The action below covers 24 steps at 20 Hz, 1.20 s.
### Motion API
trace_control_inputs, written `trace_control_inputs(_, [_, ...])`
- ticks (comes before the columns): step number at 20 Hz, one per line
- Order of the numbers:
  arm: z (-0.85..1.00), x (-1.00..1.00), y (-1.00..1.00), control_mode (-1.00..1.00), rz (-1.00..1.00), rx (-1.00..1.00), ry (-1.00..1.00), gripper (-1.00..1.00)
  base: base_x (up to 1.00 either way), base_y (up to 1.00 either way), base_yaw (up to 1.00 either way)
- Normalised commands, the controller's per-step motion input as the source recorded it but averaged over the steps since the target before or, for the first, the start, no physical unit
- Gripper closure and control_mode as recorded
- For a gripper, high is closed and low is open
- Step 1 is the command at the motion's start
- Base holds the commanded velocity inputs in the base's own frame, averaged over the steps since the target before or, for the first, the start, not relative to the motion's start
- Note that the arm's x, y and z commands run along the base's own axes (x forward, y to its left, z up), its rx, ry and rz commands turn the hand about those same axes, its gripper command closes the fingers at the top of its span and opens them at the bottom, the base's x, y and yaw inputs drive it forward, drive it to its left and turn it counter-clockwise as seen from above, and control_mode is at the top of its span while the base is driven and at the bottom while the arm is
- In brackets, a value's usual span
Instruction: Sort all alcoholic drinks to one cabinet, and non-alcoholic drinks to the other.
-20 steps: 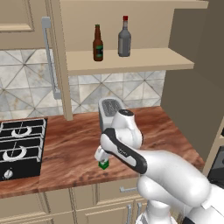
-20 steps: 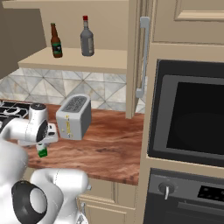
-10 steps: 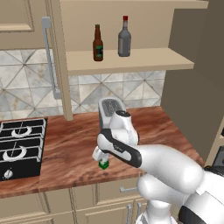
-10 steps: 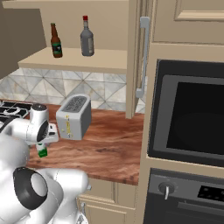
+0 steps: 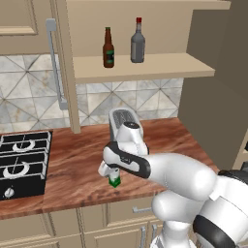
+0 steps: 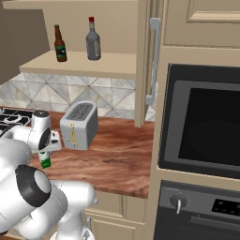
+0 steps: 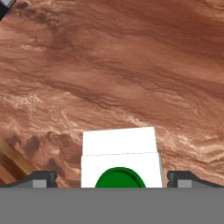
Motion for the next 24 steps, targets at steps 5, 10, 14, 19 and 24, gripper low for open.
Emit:
trace_control_inputs(5, [-0.09,0.01,0.0,-1.0,0.0,0.0,0.0,1.0,0.0,0.0,0.0])
trace_control_inputs(10, [-0.04,0.0,-0.02,-1.0,0.0,0.0,0.0,1.0,0.0,0.0,0.0])
trace_control_inputs(14, [0.13,-0.17,-0.16,-1.0,0.0,0.0,0.0,1.0,0.0,0.0,0.0])
trace_control_inputs(19, [0.72,-0.53,-0.26,-1.0,-0.08,0.0,-0.02,1.0,0.0,0.0,0.0])
trace_control_inputs(24, [0.94,-0.49,-0.32,-1.0,-0.02,0.0,-0.06,1.0,0.0,0.0,0.0])
